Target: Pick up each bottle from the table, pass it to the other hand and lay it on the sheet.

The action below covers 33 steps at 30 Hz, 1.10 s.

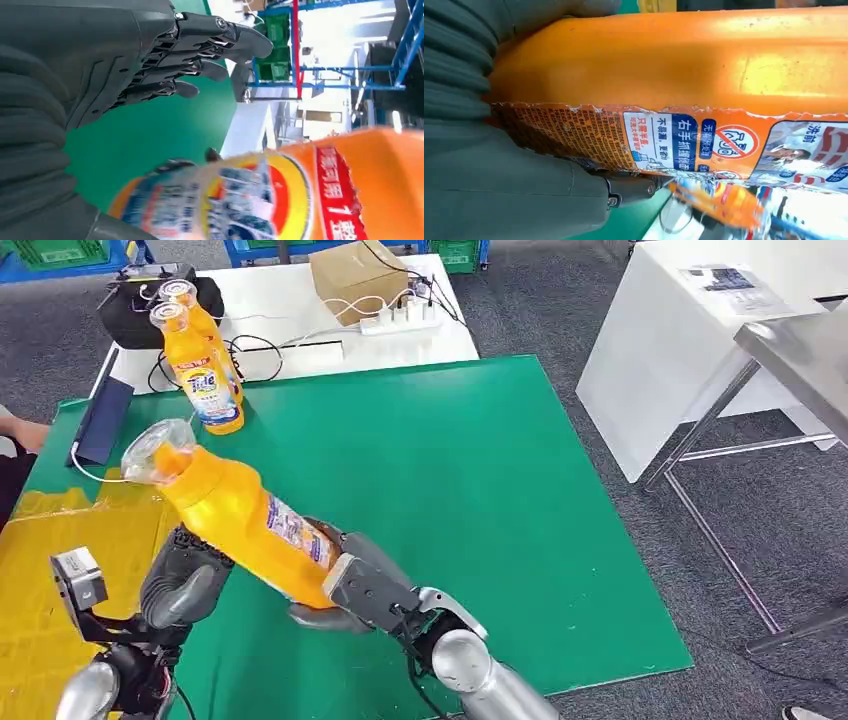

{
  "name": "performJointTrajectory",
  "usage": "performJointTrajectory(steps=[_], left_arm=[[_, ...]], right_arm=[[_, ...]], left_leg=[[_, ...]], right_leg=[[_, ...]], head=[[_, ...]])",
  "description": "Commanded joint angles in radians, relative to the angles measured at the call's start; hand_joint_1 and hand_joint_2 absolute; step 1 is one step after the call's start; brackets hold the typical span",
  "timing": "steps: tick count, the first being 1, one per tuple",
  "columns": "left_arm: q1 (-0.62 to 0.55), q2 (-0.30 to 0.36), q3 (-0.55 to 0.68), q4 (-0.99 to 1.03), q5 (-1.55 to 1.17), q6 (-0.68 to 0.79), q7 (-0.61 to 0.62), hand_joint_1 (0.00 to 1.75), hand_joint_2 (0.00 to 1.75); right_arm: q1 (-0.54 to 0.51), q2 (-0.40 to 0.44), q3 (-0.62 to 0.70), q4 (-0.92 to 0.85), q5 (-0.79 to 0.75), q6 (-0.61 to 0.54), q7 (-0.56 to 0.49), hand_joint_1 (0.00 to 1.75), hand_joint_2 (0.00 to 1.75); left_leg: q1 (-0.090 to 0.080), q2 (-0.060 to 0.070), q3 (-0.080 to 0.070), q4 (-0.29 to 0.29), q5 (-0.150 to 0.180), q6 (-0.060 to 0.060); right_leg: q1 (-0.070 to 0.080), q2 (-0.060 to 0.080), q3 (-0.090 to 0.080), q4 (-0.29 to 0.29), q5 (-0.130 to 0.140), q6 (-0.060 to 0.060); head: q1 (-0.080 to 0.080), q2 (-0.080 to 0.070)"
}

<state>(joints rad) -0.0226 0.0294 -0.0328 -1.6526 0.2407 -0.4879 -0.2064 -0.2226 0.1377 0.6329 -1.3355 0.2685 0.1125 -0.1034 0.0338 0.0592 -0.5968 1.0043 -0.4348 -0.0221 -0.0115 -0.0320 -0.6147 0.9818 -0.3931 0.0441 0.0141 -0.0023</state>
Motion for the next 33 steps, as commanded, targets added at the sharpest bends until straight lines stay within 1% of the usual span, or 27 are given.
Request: performJointTrajectory(steps=[1,2,3,4,6,7,8,9,12,13,14,15,16,18,19,20,21,22,23,24,25,26,27,28,29,32,33], left_arm=[[-0.073,-0.011,-0.101,0.050,-0.018,-0.004,-0.009,0.00,1.75],[-0.076,-0.012,-0.105,0.054,-0.018,-0.004,-0.009,0.00,1.75],[-0.076,-0.011,-0.107,0.054,-0.018,-0.005,-0.009,0.00,1.75],[-0.079,-0.010,-0.115,0.054,-0.020,-0.007,-0.012,0.00,1.75],[-0.078,-0.008,-0.128,0.047,-0.036,-0.006,-0.027,0.00,1.75],[-0.078,-0.007,-0.133,0.043,-0.040,-0.007,-0.032,0.00,1.75],[-0.075,-0.004,-0.138,0.036,-0.043,-0.011,-0.036,0.00,1.75],[-0.075,0.000,-0.144,0.032,-0.054,-0.011,-0.043,0.00,1.75],[-0.076,0.004,-0.152,0.030,-0.061,-0.016,-0.046,0.00,1.75],[-0.076,0.004,-0.152,0.030,-0.061,-0.016,-0.046,0.00,1.75],[-0.076,0.004,-0.152,0.030,-0.061,-0.016,-0.046,0.00,1.75],[-0.079,0.009,-0.159,0.033,-0.066,-0.022,-0.047,0.00,1.75],[-0.081,0.019,-0.170,0.035,-0.082,-0.027,-0.051,0.00,1.75],[-0.102,0.059,-0.209,0.054,-0.148,-0.039,-0.070,0.00,1.75],[-0.105,0.065,-0.216,0.062,-0.172,-0.037,-0.084,1.75,1.75],[-0.111,0.078,-0.230,0.067,-0.198,-0.046,-0.095,1.75,1.75],[-0.111,0.083,-0.237,0.072,-0.245,-0.026,-0.126,1.75,1.75],[-0.110,0.083,-0.240,0.073,-0.255,-0.027,-0.131,1.75,1.75],[-0.110,0.086,-0.242,0.072,-0.264,-0.028,-0.138,1.75,1.75],[-0.110,0.086,-0.242,0.072,-0.264,-0.028,-0.138,1.75,1.75],[-0.110,0.086,-0.242,0.072,-0.264,-0.028,-0.138,1.75,1.75],[-0.110,0.086,-0.242,0.072,-0.264,-0.028,-0.138,1.75,1.75],[-0.108,0.086,-0.240,0.067,-0.273,-0.025,-0.141,1.75,1.75],[-0.109,0.085,-0.240,0.068,-0.276,-0.024,-0.142,1.75,1.75],[-0.109,0.085,-0.240,0.068,-0.276,-0.024,-0.142,1.75,1.75],[-0.114,0.084,-0.229,0.078,-0.294,-0.016,-0.151,1.75,1.75],[-0.111,0.084,-0.226,0.077,-0.307,-0.008,-0.156,1.75,1.75]], right_arm=[[-0.109,0.009,0.157,0.238,-0.042,0.030,0.018,1.75,1.75],[-0.112,0.012,0.163,0.246,-0.042,0.030,0.018,1.75,1.75],[-0.114,0.013,0.167,0.251,-0.043,0.033,0.018,1.75,1.75],[-0.119,0.012,0.178,0.260,-0.054,0.046,0.019,1.75,1.75],[-0.123,0.011,0.196,0.274,-0.054,0.044,0.020,1.75,1.75],[-0.122,0.009,0.200,0.278,-0.057,0.044,0.020,1.75,1.75],[-0.121,0.006,0.203,0.284,-0.058,0.043,0.021,1.75,1.75],[-0.119,0.004,0.203,0.288,-0.060,0.042,0.021,1.75,1.75],[-0.119,0.002,0.204,0.292,-0.060,0.039,0.021,1.75,1.75],[-0.119,0.002,0.204,0.292,-0.060,0.039,0.021,1.75,1.75],[-0.119,0.002,0.204,0.292,-0.060,0.039,0.021,1.75,1.75],[-0.119,0.001,0.204,0.290,-0.063,0.041,0.021,1.75,1.75],[-0.120,0.001,0.204,0.290,-0.064,0.042,0.022,1.75,1.75],[-0.128,0.004,0.210,0.291,-0.065,0.048,0.023,1.75,1.75],[-0.131,0.006,0.210,0.290,-0.065,0.046,0.023,1.75,1.75],[-0.133,0.008,0.212,0.288,-0.065,0.046,0.024,1.75,1.75],[-0.134,0.008,0.209,0.284,-0.067,0.043,0.025,1.75,1.75],[-0.133,0.006,0.207,0.281,-0.067,0.041,0.026,1.75,1.75],[-0.132,0.005,0.202,0.277,-0.068,0.039,0.028,1.75,1.75],[-0.132,0.005,0.202,0.277,-0.068,0.039,0.028,1.75,1.75],[-0.132,0.004,0.202,0.278,-0.068,0.039,0.028,1.75,1.75],[-0.132,0.004,0.202,0.278,-0.068,0.039,0.028,1.75,1.75],[-0.129,0.003,0.197,0.273,-0.068,0.036,0.028,1.75,1.75],[-0.127,0.002,0.196,0.273,-0.068,0.036,0.028,1.75,1.75],[-0.127,0.002,0.196,0.273,-0.068,0.036,0.028,1.75,1.75],[-0.119,-0.003,0.179,0.255,-0.068,0.027,0.028,1.75,1.75],[-0.115,-0.006,0.171,0.246,-0.068,0.024,0.028,1.75,1.75]], left_leg=[[-0.001,-0.006,0.005,-0.001,-0.001,0.004],[-0.001,-0.009,0.007,-0.002,-0.001,0.005],[0.000,-0.005,0.004,-0.001,0.000,0.003],[-0.001,-0.006,0.004,-0.001,-0.001,0.003],[0.000,-0.004,0.003,-0.001,0.000,0.002],[-0.001,-0.006,0.004,-0.001,-0.001,0.003],[-0.001,-0.006,0.005,-0.001,-0.001,0.003],[0.000,-0.004,0.003,-0.001,0.000,0.002],[0.000,-0.006,0.004,-0.001,-0.001,0.003],[0.000,-0.004,0.002,-0.001,0.000,0.002],[-0.001,-0.006,0.004,-0.001,-0.001,0.003],[-0.001,-0.008,0.006,-0.001,-0.001,0.004],[0.000,-0.005,0.003,-0.001,0.000,0.003],[-0.001,-0.008,0.005,-0.001,-0.001,0.004],[0.000,-0.007,0.003,-0.001,0.000,0.003],[-0.001,-0.008,0.004,-0.001,0.000,0.003],[-0.001,-0.009,0.005,-0.001,-0.001,0.004],[0.000,-0.006,0.003,-0.001,0.000,0.002],[-0.001,-0.007,0.004,-0.001,0.000,0.003],[-0.001,-0.007,0.005,-0.001,-0.001,0.004],[-0.001,-0.005,0.004,-0.001,-0.001,0.003],[-0.001,-0.006,0.005,-0.001,-0.001,0.004],[-0.001,-0.005,0.003,-0.001,0.000,0.003],[-0.001,-0.007,0.005,-0.001,-0.001,0.004],[-0.001,-0.004,0.002,-0.001,0.000,0.002],[-0.001,-0.007,0.005,-0.001,-0.001,0.004],[-0.001,-0.005,0.003,-0.001,0.000,0.003]], right_leg=[[-0.001,0.001,0.005,-0.001,-0.001,-0.001],[-0.001,0.001,0.007,-0.001,-0.002,-0.002],[-0.001,0.001,0.004,-0.001,-0.001,-0.001],[-0.001,0.001,0.004,-0.001,-0.001,-0.002],[-0.001,0.000,0.003,-0.001,-0.001,-0.001],[-0.001,0.000,0.004,0.000,-0.001,-0.001],[-0.001,0.001,0.005,-0.001,-0.002,-0.002],[-0.001,0.000,0.003,-0.001,-0.001,-0.001],[-0.001,-0.001,0.004,-0.001,-0.001,-0.001],[-0.001,0.000,0.002,-0.001,-0.001,-0.001],[-0.001,0.000,0.004,0.000,-0.001,-0.001],[-0.001,0.001,0.005,0.000,-0.002,-0.001],[-0.001,0.000,0.003,0.000,-0.001,-0.001],[-0.001,0.000,0.005,0.000,-0.002,-0.001],[-0.001,-0.001,0.003,0.000,-0.001,-0.001],[-0.001,-0.001,0.004,0.000,-0.002,-0.002],[-0.001,-0.001,0.005,0.000,-0.002,-0.002],[-0.001,-0.001,0.002,0.000,-0.001,-0.001],[-0.001,0.000,0.003,0.000,-0.001,-0.002],[-0.001,0.001,0.005,0.000,-0.002,-0.002],[-0.001,0.001,0.003,0.000,-0.001,-0.001],[-0.002,0.001,0.004,0.000,-0.002,-0.002],[-0.001,0.000,0.002,0.000,-0.001,-0.001],[-0.001,0.000,0.004,0.000,-0.002,-0.001],[-0.001,0.000,0.002,0.000,-0.001,-0.001],[-0.001,0.001,0.005,0.000,-0.002,-0.002],[-0.001,0.001,0.003,0.000,-0.001,-0.001]], head=[[0.000,0.000],[0.000,0.000],[0.000,0.000],[0.000,0.000],[0.000,0.000],[0.000,0.000],[0.000,0.000],[0.000,0.000],[0.000,0.000],[0.000,0.000],[0.000,0.000],[0.000,0.000],[0.000,0.000],[0.000,0.000],[0.000,0.000],[0.000,0.000],[0.000,0.000],[0.000,0.000],[0.000,0.000],[0.000,0.000],[0.000,0.000],[0.000,0.000],[0.000,0.000],[0.000,0.000],[0.000,0.000],[0.000,0.000],[0.000,0.000]])
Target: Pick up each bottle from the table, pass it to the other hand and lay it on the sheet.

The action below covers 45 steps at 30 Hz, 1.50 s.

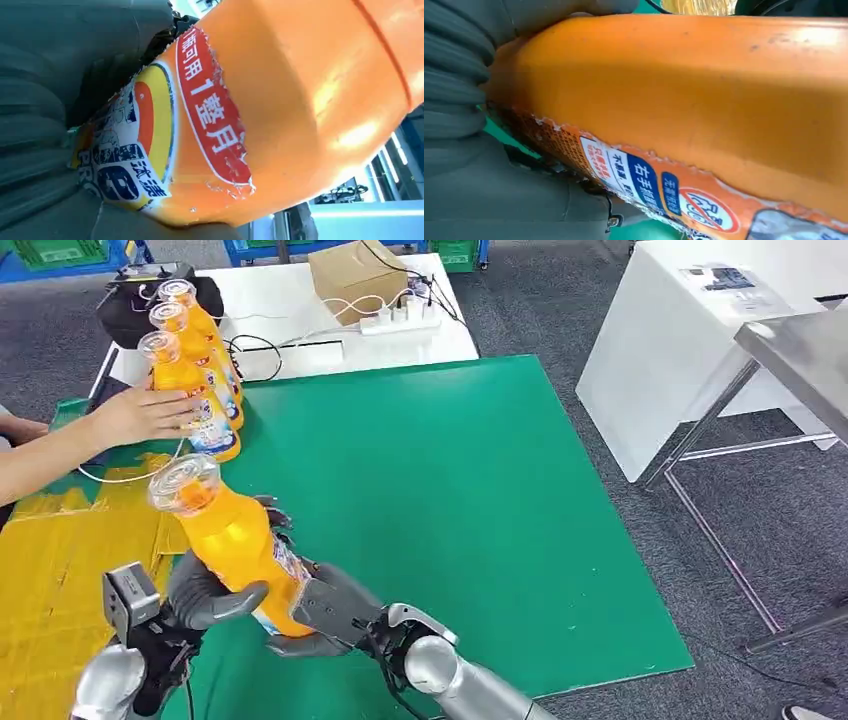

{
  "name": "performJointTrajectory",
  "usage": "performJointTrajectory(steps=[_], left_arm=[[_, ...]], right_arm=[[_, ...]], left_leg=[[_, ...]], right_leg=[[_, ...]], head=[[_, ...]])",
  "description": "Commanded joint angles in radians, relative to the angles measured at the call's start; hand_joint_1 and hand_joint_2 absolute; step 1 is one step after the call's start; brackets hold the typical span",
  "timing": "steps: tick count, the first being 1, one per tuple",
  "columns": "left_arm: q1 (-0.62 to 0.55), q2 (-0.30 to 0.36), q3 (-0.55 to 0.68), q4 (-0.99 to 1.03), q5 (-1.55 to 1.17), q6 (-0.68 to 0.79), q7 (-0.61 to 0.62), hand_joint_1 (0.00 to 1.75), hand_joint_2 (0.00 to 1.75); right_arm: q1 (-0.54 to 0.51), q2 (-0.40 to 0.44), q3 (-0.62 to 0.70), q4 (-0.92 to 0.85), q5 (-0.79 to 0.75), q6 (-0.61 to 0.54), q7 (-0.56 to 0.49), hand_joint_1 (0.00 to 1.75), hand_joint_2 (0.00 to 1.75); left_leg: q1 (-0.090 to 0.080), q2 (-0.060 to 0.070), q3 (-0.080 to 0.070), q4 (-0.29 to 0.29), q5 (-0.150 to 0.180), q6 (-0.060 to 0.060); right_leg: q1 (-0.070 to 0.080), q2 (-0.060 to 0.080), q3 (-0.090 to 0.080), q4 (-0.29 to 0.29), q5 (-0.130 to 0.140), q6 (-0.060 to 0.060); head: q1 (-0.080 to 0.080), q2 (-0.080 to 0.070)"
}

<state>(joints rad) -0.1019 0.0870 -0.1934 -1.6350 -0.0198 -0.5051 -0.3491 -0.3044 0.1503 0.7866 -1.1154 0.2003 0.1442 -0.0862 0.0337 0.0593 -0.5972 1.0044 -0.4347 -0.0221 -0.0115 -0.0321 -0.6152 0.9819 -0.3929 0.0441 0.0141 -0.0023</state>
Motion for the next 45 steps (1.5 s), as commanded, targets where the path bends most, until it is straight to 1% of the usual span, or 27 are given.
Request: performJointTrajectory(steps=[1,3,6,10,11,12,13,14,16,17,19,20,21,22,23,25,27,28,29,31,32,33,36,37,39,40,45], left_arm=[[-0.029,0.027,-0.061,0.059,-0.055,0.013,-0.018,1.75,1.75],[-0.022,0.031,-0.054,0.053,-0.083,0.033,-0.027,1.75,1.75],[-0.019,0.033,-0.050,0.051,-0.083,0.032,-0.027,1.75,1.75],[-0.019,0.033,-0.050,0.051,-0.083,0.032,-0.027,1.75,1.75],[-0.019,0.033,-0.050,0.051,-0.083,0.032,-0.027,1.75,1.75],[-0.018,0.031,-0.049,0.047,-0.095,0.043,-0.028,1.75,1.75],[-0.008,0.037,-0.039,0.037,-0.148,0.091,-0.036,1.75,1.75],[-0.003,0.044,-0.029,0.027,-0.215,0.147,-0.043,1.75,1.75],[0.005,0.061,0.013,0.023,-0.373,0.276,-0.035,1.75,1.75],[0.009,0.070,0.042,0.029,-0.422,0.317,-0.024,1.75,1.75],[0.015,0.093,0.116,0.069,-0.618,0.460,0.007,1.75,1.75],[0.018,0.097,0.159,0.096,-0.636,0.477,0.019,1.75,1.75],[0.019,0.111,0.195,0.127,-0.681,0.503,0.034,1.75,1.75],[0.021,0.131,0.230,0.174,-0.823,0.591,0.055,1.75,1.75],[0.022,0.139,0.256,0.210,-0.890,0.630,0.064,1.75,1.75],[0.021,0.142,0.271,0.229,-0.887,0.640,0.042,1.75,1.75],[0.022,0.135,0.271,0.226,-0.889,0.640,0.041,1.75,1.75],[0.028,0.145,0.265,0.231,-1.001,0.669,0.114,1.75,1.75],[0.032,0.159,0.273,0.259,-1.053,0.675,0.148,1.75,1.75],[0.030,0.195,0.290,0.337,-1.092,0.669,0.164,1.75,1.75],[0.026,0.217,0.294,0.393,-1.180,0.700,0.192,1.75,1.75],[0.021,0.220,0.299,0.428,-1.214,0.712,0.199,1.75,1.75],[-0.007,0.253,0.271,0.530,-1.337,0.689,0.242,1.75,1.75],[-0.023,0.263,0.251,0.577,-1.375,0.672,0.259,1.75,1.75],[-0.049,0.286,0.209,0.653,-1.420,0.642,0.262,1.75,1.75],[-0.065,0.301,0.178,0.705,-1.460,0.641,0.276,1.75,1.75],[-0.100,0.323,0.117,0.814,-1.485,0.652,0.241,1.75,1.75]], right_arm=[[-0.028,-0.020,0.007,0.016,0.001,-0.012,0.012,1.75,1.75],[-0.020,-0.028,-0.006,-0.008,0.009,-0.021,0.010,1.75,1.75],[-0.017,-0.032,-0.011,-0.018,0.009,-0.022,0.011,1.75,1.75],[-0.017,-0.032,-0.011,-0.018,0.009,-0.022,0.011,1.75,1.75],[-0.017,-0.032,-0.011,-0.018,0.009,-0.022,0.011,1.75,1.75],[-0.013,-0.031,-0.014,-0.024,0.022,-0.038,0.007,1.75,1.75],[-0.002,-0.036,-0.026,-0.051,0.074,-0.088,0.004,1.69,1.75],[0.000,-0.047,-0.036,-0.072,0.081,-0.089,0.016,0.00,1.75],[0.013,-0.089,-0.095,-0.148,0.082,-0.085,0.013,0.00,1.75],[0.028,-0.108,-0.121,-0.189,0.082,-0.081,0.006,0.00,1.75],[0.073,-0.146,-0.176,-0.295,0.095,-0.068,-0.007,0.00,1.75],[0.089,-0.160,-0.191,-0.334,0.094,-0.060,-0.009,0.00,1.75],[0.104,-0.170,-0.208,-0.368,0.094,-0.057,-0.012,0.00,0.00],[0.116,-0.180,-0.225,-0.401,0.093,-0.049,-0.013,0.00,0.00],[0.122,-0.188,-0.233,-0.421,0.090,-0.042,-0.017,0.00,0.00],[0.125,-0.189,-0.239,-0.429,0.089,-0.036,-0.017,0.00,0.00],[0.124,-0.184,-0.238,-0.422,0.088,-0.037,-0.018,0.00,0.00],[0.123,-0.183,-0.237,-0.421,0.087,-0.038,-0.026,0.00,0.00],[0.122,-0.187,-0.239,-0.428,0.084,-0.039,-0.031,0.00,0.00],[0.118,-0.194,-0.249,-0.441,0.065,-0.033,-0.038,0.00,0.00],[0.114,-0.196,-0.252,-0.443,0.060,-0.029,-0.037,0.00,0.00],[0.110,-0.195,-0.255,-0.441,0.055,-0.025,-0.035,0.00,0.00],[0.094,-0.189,-0.255,-0.425,0.052,-0.018,-0.031,0.00,0.00],[0.087,-0.185,-0.253,-0.417,0.051,-0.017,-0.031,0.00,0.00],[0.071,-0.180,-0.247,-0.401,0.047,-0.010,-0.028,0.00,0.00],[0.059,-0.178,-0.241,-0.389,0.046,-0.007,-0.027,0.00,0.00],[0.042,-0.179,-0.234,-0.368,0.042,-0.004,-0.025,0.00,0.00]], left_leg=[[-0.001,-0.005,0.004,-0.001,-0.001,0.003],[-0.001,-0.008,0.006,-0.001,-0.001,0.004],[-0.001,-0.004,0.002,-0.001,0.000,0.002],[-0.001,-0.007,0.005,-0.001,-0.001,0.004],[-0.001,-0.004,0.003,-0.001,0.000,0.002],[-0.001,-0.005,0.004,-0.001,-0.001,0.003],[-0.001,-0.006,0.005,-0.001,-0.001,0.004],[-0.001,-0.005,0.003,-0.001,-0.001,0.003],[-0.001,-0.006,0.006,-0.001,-0.002,0.004],[-0.001,-0.004,0.002,0.000,-0.001,0.003],[-0.001,-0.007,0.005,-0.001,-0.002,0.004],[-0.001,-0.007,0.005,-0.001,-0.002,0.004],[-0.001,-0.004,0.003,-0.001,-0.001,0.002],[-0.001,-0.005,0.005,-0.002,-0.001,0.003],[-0.001,-0.005,0.005,-0.001,-0.001,0.003],[-0.002,-0.005,0.007,-0.003,-0.001,0.003],[0.000,-0.003,0.004,-0.002,-0.001,0.002],[-0.001,-0.004,0.005,-0.002,-0.001,0.003],[-0.001,-0.004,0.003,-0.001,-0.001,0.002],[-0.001,-0.004,0.005,-0.002,-0.001,0.003],[-0.001,-0.004,0.006,-0.002,-0.001,0.004],[-0.001,-0.003,0.007,-0.003,-0.002,0.004],[-0.001,-0.003,0.006,-0.003,-0.001,0.003],[-0.001,-0.003,0.003,-0.002,0.000,0.002],[-0.001,-0.006,0.006,-0.003,0.000,0.003],[-0.001,-0.004,0.004,-0.002,0.000,0.002],[-0.001,-0.003,0.005,-0.003,0.000,0.002]], right_leg=[[-0.001,0.001,0.003,0.000,-0.001,-0.001],[-0.001,0.001,0.006,0.000,-0.002,-0.002],[-0.001,0.000,0.002,0.000,-0.001,-0.001],[-0.001,0.001,0.005,0.000,-0.002,-0.002],[-0.001,0.001,0.002,0.000,-0.001,-0.001],[-0.001,0.001,0.004,0.000,-0.002,-0.001],[-0.002,0.001,0.005,0.000,-0.002,-0.002],[-0.001,0.001,0.003,0.000,-0.001,-0.001],[-0.002,0.002,0.005,0.000,-0.003,-0.002],[-0.001,0.001,0.002,0.000,-0.001,-0.001],[-0.002,0.001,0.005,0.000,-0.003,-0.001],[-0.002,0.001,0.005,0.000,-0.002,-0.002],[-0.001,0.001,0.003,0.000,-0.001,-0.001],[-0.002,0.001,0.004,0.000,-0.002,-0.002],[-0.001,0.002,0.004,0.000,-0.002,-0.002],[-0.002,0.002,0.005,0.000,-0.002,-0.002],[-0.001,0.002,0.003,0.000,-0.001,-0.001],[-0.001,0.002,0.004,0.000,-0.002,-0.001],[-0.001,0.001,0.002,0.000,-0.001,-0.001],[-0.002,0.002,0.003,0.000,-0.002,-0.001],[-0.002,0.003,0.005,-0.001,-0.002,-0.001],[-0.002,0.005,0.005,-0.001,-0.002,-0.002],[-0.001,0.004,0.005,-0.001,-0.001,-0.002],[-0.001,0.002,0.002,0.000,-0.001,-0.001],[-0.002,0.001,0.005,0.000,-0.002,-0.002],[-0.001,0.001,0.003,0.000,-0.001,-0.001],[-0.002,0.003,0.004,0.000,-0.001,-0.001]], head=[[0.000,0.000],[0.000,0.000],[0.000,0.000],[0.000,0.000],[0.000,0.000],[0.000,0.000],[0.000,0.000],[0.000,0.000],[0.000,0.000],[0.000,0.000],[0.000,0.000],[0.000,0.000],[0.000,0.000],[0.000,0.000],[0.000,0.000],[0.000,0.000],[0.000,0.000],[0.000,0.000],[0.000,0.000],[0.000,0.000],[0.000,0.000],[0.000,0.000],[0.000,0.000],[0.000,0.000],[0.000,0.000],[0.000,0.000],[0.000,0.000]])
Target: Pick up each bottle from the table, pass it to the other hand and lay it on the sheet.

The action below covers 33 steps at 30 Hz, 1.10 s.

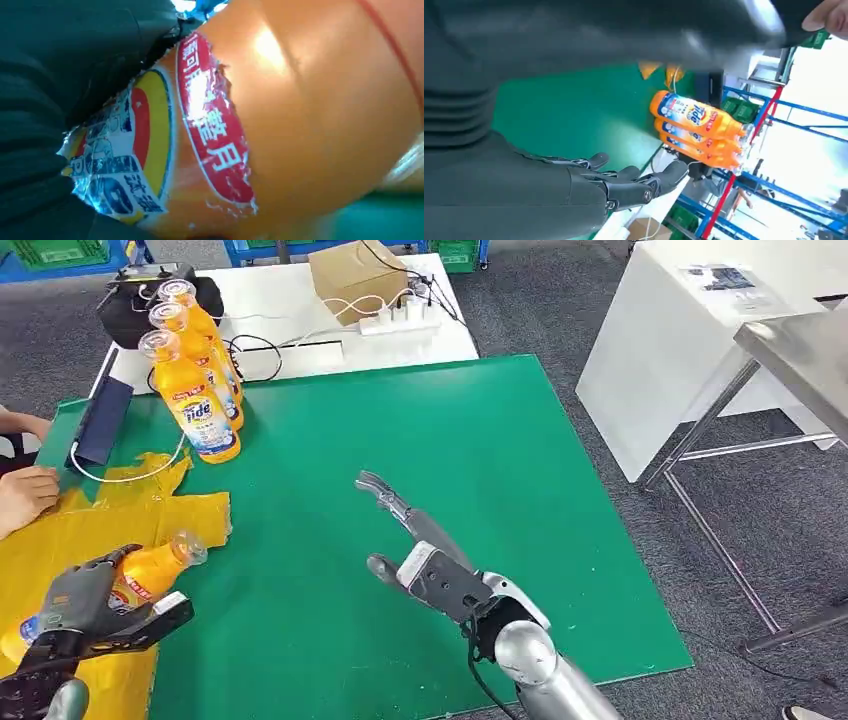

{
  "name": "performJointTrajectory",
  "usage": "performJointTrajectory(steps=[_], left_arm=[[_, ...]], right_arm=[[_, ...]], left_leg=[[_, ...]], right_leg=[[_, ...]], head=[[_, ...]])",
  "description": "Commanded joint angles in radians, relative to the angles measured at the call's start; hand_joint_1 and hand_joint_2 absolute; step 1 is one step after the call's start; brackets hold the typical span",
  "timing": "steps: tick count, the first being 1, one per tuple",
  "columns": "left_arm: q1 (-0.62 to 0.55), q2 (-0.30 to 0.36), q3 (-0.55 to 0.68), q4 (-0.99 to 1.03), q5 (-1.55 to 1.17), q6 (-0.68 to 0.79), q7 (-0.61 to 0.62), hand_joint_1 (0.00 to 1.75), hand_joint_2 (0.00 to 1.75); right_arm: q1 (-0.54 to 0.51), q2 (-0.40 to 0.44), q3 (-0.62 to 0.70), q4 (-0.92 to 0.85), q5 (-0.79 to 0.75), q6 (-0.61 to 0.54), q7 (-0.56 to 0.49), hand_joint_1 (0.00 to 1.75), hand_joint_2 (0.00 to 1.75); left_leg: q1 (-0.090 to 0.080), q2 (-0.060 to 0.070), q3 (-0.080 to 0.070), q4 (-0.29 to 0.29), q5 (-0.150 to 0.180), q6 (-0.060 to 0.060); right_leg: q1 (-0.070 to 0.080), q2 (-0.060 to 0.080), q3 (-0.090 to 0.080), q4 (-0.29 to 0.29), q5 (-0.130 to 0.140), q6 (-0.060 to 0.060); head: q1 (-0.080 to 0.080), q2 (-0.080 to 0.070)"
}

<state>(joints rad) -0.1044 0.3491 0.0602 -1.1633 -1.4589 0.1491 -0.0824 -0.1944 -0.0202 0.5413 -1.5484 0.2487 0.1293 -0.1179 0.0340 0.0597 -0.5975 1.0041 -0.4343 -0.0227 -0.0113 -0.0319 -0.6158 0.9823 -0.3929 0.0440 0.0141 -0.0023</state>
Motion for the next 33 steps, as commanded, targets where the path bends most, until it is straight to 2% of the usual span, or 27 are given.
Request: performJointTrajectory(steps=[1,2,4,7,9,12,14,21,22,23,24,25,26,27,30,32,33], left_arm=[[-0.098,0.059,-0.137,0.340,-0.042,0.009,-0.028,1.45,1.75],[-0.087,0.049,-0.128,0.314,-0.013,0.050,-0.049,0.02,1.75],[-0.074,0.043,-0.131,0.263,0.004,0.060,-0.062,0.00,1.75],[-0.006,0.056,-0.107,0.088,0.112,0.080,-0.150,0.00,1.75],[0.002,0.057,-0.105,0.070,0.116,0.074,-0.152,0.00,1.75],[0.058,0.054,-0.074,-0.046,0.198,0.099,-0.232,0.00,1.75],[0.090,0.024,-0.023,-0.135,0.249,0.098,-0.259,0.00,1.75],[0.096,0.021,-0.022,-0.150,0.249,0.098,-0.259,0.00,1.75],[0.094,-0.009,0.004,-0.157,0.329,0.097,-0.292,0.00,1.75],[0.098,-0.061,0.057,-0.189,0.470,0.063,-0.353,0.00,0.00],[0.107,-0.105,0.098,-0.239,0.533,0.066,-0.389,0.00,0.00],[0.110,-0.185,0.169,-0.317,0.717,-0.002,-0.436,0.00,0.00],[0.104,-0.214,0.200,-0.358,0.741,-0.020,-0.401,0.00,0.00],[0.093,-0.226,0.216,-0.388,0.758,-0.041,-0.364,0.00,0.00],[0.068,-0.268,0.296,-0.457,1.004,-0.180,-0.372,0.00,0.00],[0.069,-0.293,0.325,-0.493,1.123,-0.271,-0.391,0.00,0.00],[0.074,-0.299,0.328,-0.501,1.124,-0.272,-0.392,0.00,0.00]], right_arm=[[-0.066,-0.011,0.009,0.064,-0.008,0.010,0.006,0.00,0.00],[-0.059,-0.016,0.006,0.057,-0.009,0.009,0.005,0.00,0.00],[-0.045,-0.023,0.000,0.045,-0.008,0.005,0.003,0.00,0.00],[-0.024,-0.035,-0.013,0.028,0.000,-0.010,-0.017,0.00,0.00],[-0.023,-0.036,-0.014,0.027,0.000,-0.010,-0.017,0.00,0.00],[-0.022,-0.040,-0.015,0.028,0.000,-0.011,-0.029,0.00,0.00],[-0.020,-0.040,-0.018,0.024,0.034,-0.038,-0.045,0.00,0.00],[-0.018,-0.040,-0.019,0.021,0.035,-0.039,-0.045,0.00,0.00],[-0.013,-0.037,-0.023,0.014,0.053,-0.054,-0.046,0.00,0.00],[0.005,-0.024,-0.037,0.001,0.055,-0.058,-0.052,0.00,0.00],[0.020,-0.019,-0.043,-0.012,0.063,-0.063,-0.060,0.00,0.00],[0.037,-0.019,-0.043,-0.027,0.103,-0.079,-0.066,0.00,0.00],[0.048,-0.015,-0.047,-0.032,0.112,-0.081,-0.065,0.00,0.00],[0.059,-0.015,-0.053,-0.037,0.113,-0.081,-0.064,0.00,0.00],[0.102,0.005,-0.097,-0.063,0.106,-0.105,-0.113,0.00,0.00],[0.131,0.036,-0.135,-0.092,0.077,-0.115,-0.151,0.00,0.00],[0.135,0.038,-0.137,-0.098,0.077,-0.115,-0.150,0.00,0.00]], left_leg=[[-0.001,-0.004,0.007,-0.003,0.000,0.003],[-0.002,-0.002,0.005,-0.002,0.000,0.002],[-0.002,-0.006,0.009,-0.003,0.000,0.004],[-0.002,-0.007,0.008,-0.003,0.000,0.004],[0.000,-0.003,0.006,-0.001,0.000,0.002],[-0.001,-0.004,0.006,-0.001,0.000,0.002],[-0.001,-0.006,0.007,0.000,-0.001,0.003],[0.000,-0.004,0.003,-0.001,0.000,0.001],[-0.001,-0.005,0.004,-0.001,0.000,0.002],[-0.001,-0.007,0.006,-0.001,-0.001,0.003],[-0.001,-0.008,0.007,-0.001,-0.001,0.003],[-0.001,-0.007,0.003,-0.001,0.000,0.002],[-0.001,-0.009,0.004,-0.001,0.000,0.003],[-0.001,-0.007,0.002,0.000,0.001,0.002],[0.000,-0.011,0.002,0.001,0.000,0.003],[0.000,-0.009,0.002,0.000,0.000,0.002],[0.000,-0.007,0.000,0.000,0.000,0.001]], right_leg=[[-0.002,0.003,0.006,-0.001,-0.001,-0.002],[-0.002,0.002,0.003,-0.001,0.000,-0.001],[-0.002,0.002,0.008,-0.001,-0.001,-0.002],[-0.002,0.001,0.008,-0.001,-0.001,-0.002],[-0.001,0.001,0.005,0.000,0.000,-0.001],[-0.001,0.001,0.005,0.000,-0.001,-0.001],[-0.001,0.002,0.006,0.000,-0.002,-0.001],[-0.001,0.000,0.003,0.000,-0.001,-0.001],[-0.001,0.000,0.004,0.000,-0.001,-0.001],[-0.001,0.001,0.006,0.000,-0.002,-0.002],[-0.001,0.001,0.006,0.000,-0.002,-0.002],[-0.001,-0.002,0.003,0.000,-0.001,-0.001],[-0.001,-0.003,0.004,-0.001,-0.002,-0.001],[-0.001,-0.003,0.002,-0.001,-0.001,0.000],[0.000,-0.004,0.004,0.000,-0.002,-0.001],[-0.001,-0.002,0.003,0.000,-0.002,-0.001],[-0.001,-0.002,0.001,0.000,-0.001,-0.001]], head=[[0.000,0.000],[0.000,0.000],[0.000,0.000],[0.000,0.000],[0.000,0.000],[0.000,0.000],[0.000,0.000],[0.000,0.000],[0.000,0.000],[0.000,0.000],[0.000,0.000],[0.000,0.000],[0.000,0.000],[0.000,0.000],[0.000,0.000],[0.000,0.000],[0.000,0.000]])
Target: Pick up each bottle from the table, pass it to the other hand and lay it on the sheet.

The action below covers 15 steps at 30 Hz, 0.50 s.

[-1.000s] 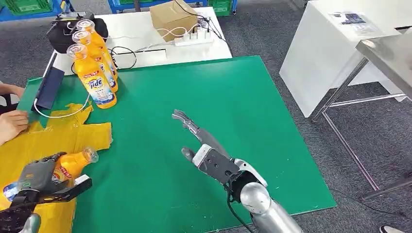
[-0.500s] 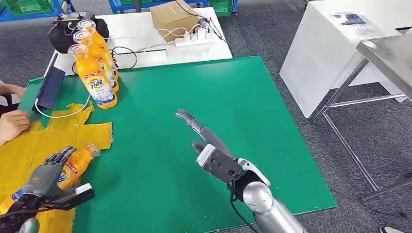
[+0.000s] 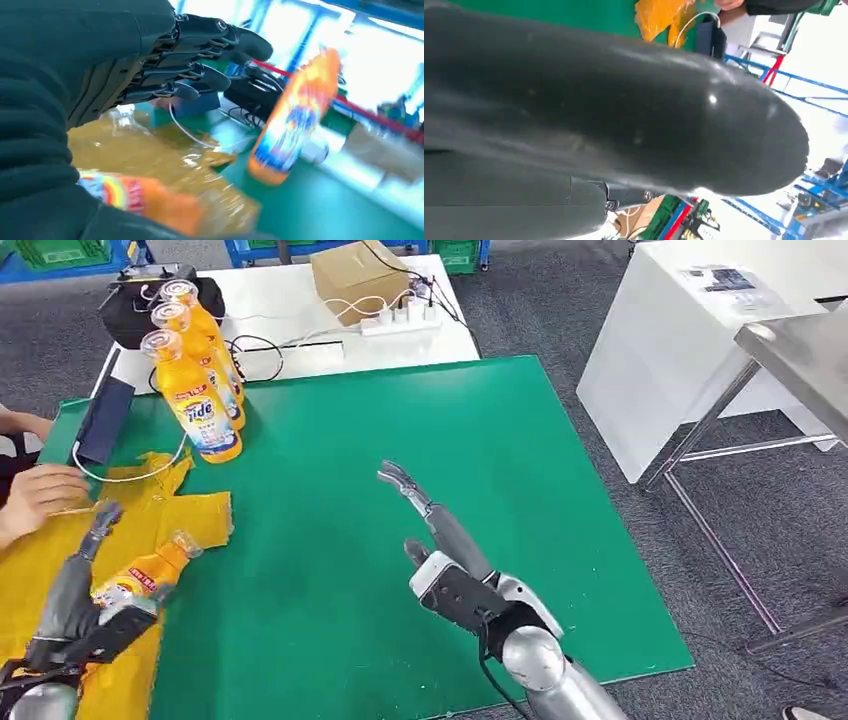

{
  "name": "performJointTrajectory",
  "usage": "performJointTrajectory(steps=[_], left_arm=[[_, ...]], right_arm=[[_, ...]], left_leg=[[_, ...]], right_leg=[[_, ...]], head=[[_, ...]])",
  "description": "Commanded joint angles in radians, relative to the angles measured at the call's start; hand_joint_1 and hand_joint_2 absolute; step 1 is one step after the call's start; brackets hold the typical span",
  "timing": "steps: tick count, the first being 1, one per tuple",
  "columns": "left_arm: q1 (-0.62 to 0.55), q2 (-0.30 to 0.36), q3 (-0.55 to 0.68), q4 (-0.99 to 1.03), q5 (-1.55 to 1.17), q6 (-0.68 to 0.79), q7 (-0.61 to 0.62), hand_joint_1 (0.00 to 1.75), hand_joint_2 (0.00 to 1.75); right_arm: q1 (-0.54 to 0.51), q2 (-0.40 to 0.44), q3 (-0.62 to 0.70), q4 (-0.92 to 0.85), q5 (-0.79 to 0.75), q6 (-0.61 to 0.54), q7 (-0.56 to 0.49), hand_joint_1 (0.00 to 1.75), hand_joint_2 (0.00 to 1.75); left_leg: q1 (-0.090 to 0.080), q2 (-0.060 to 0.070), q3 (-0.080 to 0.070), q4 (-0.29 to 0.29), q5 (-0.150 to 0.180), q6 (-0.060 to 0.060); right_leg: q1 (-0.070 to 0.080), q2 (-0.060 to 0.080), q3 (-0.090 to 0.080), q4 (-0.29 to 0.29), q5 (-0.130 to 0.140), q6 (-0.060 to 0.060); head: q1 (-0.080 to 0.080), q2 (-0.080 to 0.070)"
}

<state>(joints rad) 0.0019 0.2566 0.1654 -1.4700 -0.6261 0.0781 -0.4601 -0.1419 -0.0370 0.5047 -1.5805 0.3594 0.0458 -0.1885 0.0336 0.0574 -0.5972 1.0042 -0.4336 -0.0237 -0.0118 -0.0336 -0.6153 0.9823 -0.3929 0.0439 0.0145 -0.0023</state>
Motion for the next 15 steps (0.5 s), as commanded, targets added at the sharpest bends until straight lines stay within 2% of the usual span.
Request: performJointTrajectory(steps=[1,2,6,9,15], left_arm=[[-0.033,-0.207,0.223,-0.194,0.291,-0.201,-0.014,0.00,0.00],[-0.028,-0.222,0.230,-0.205,0.350,-0.245,-0.060,0.00,0.00],[0.014,-0.239,0.207,-0.266,0.438,-0.390,-0.064,0.00,0.00],[0.073,-0.258,0.150,-0.346,0.446,-0.427,-0.067,0.00,0.00],[0.140,-0.265,0.037,-0.434,0.371,-0.396,-0.070,0.00,0.00]], right_arm=[[0.082,0.055,-0.100,-0.065,-0.033,-0.032,-0.080,0.00,0.00],[0.083,0.064,-0.106,-0.069,-0.049,-0.021,-0.091,0.00,0.00],[0.091,0.077,-0.120,-0.093,-0.046,-0.027,-0.146,0.00,0.00],[0.105,0.079,-0.126,-0.115,-0.030,-0.034,-0.152,0.00,0.00],[0.130,0.083,-0.131,-0.119,-0.010,-0.036,-0.153,0.00,0.00]], left_leg=[[0.000,-0.005,0.000,0.000,0.000,0.002],[0.000,-0.006,0.002,0.000,-0.001,0.003],[-0.001,-0.004,0.004,0.000,-0.002,0.003],[-0.001,-0.004,0.003,0.000,-0.002,0.003],[-0.001,-0.006,0.003,-0.001,-0.002,0.004]], right_leg=[[-0.001,-0.001,0.001,0.000,-0.001,-0.001],[-0.001,-0.001,0.003,0.000,-0.002,-0.001],[-0.001,0.002,0.003,0.000,-0.002,-0.001],[-0.001,0.001,0.002,0.000,-0.002,-0.001],[-0.001,0.000,0.004,0.000,-0.003,-0.001]], head=[[0.000,0.000],[0.000,0.000],[0.000,0.000],[0.000,0.000],[0.000,0.000]])
